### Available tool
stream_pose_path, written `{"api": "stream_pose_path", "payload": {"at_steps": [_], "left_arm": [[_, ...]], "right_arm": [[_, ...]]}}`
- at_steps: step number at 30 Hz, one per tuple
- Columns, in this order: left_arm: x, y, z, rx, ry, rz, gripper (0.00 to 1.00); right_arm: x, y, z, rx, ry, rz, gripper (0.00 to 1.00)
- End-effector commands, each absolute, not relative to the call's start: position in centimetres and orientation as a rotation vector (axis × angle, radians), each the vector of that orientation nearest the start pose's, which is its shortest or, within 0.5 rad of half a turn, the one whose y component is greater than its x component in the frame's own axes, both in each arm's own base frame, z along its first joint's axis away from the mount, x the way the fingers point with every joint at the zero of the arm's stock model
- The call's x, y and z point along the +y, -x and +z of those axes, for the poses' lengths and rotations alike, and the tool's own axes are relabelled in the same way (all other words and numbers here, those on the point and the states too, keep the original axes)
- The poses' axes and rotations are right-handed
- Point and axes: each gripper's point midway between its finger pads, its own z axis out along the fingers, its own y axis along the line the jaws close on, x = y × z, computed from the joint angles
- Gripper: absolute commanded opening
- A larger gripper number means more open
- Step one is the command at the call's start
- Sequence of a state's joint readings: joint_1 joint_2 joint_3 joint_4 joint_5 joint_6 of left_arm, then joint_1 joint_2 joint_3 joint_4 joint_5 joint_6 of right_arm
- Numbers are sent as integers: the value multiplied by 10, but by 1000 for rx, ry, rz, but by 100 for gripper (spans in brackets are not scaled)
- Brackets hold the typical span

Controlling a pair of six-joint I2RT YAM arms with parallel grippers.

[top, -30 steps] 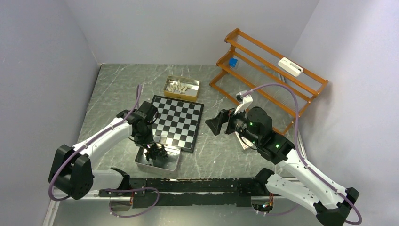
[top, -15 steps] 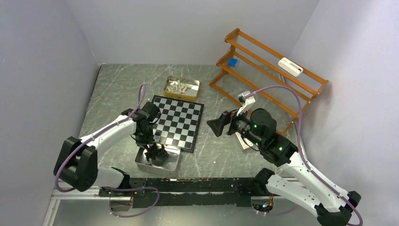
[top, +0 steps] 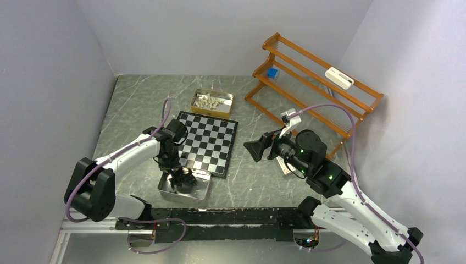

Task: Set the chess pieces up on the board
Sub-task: Pick up the chess piece from the storage box.

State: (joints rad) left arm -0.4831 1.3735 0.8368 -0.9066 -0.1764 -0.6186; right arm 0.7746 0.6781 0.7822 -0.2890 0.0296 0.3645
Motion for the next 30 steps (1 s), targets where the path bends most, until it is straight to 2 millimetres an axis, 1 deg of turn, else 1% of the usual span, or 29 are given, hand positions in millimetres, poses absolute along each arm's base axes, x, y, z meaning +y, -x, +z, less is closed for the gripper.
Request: {"api": "stream_pose_path", "payload": {"at_steps": [1, 6, 12, 19, 22, 27, 30], "left_arm": [[-90, -198, 50, 2888, 250, 126, 30], [-91, -198, 49, 2891, 248, 122, 24], [-92, -197, 50, 2888, 245, 118, 22], [-94, -194, 49, 2897, 227, 130, 27], [-94, -195, 48, 2894, 222, 138, 32], [-96, -194, 46, 2906, 203, 128, 28], [-97, -192, 44, 2918, 198, 123, 29]], "right_arm": [[206, -199, 283, 1764, 350, 787, 99], [204, -198, 283, 1760, 347, 787, 99], [201, -198, 282, 1766, 342, 773, 99], [199, -196, 282, 1774, 324, 775, 99], [200, -195, 286, 1769, 327, 788, 99], [196, -195, 284, 1782, 299, 780, 99], [196, -194, 286, 1778, 294, 791, 99]]}}
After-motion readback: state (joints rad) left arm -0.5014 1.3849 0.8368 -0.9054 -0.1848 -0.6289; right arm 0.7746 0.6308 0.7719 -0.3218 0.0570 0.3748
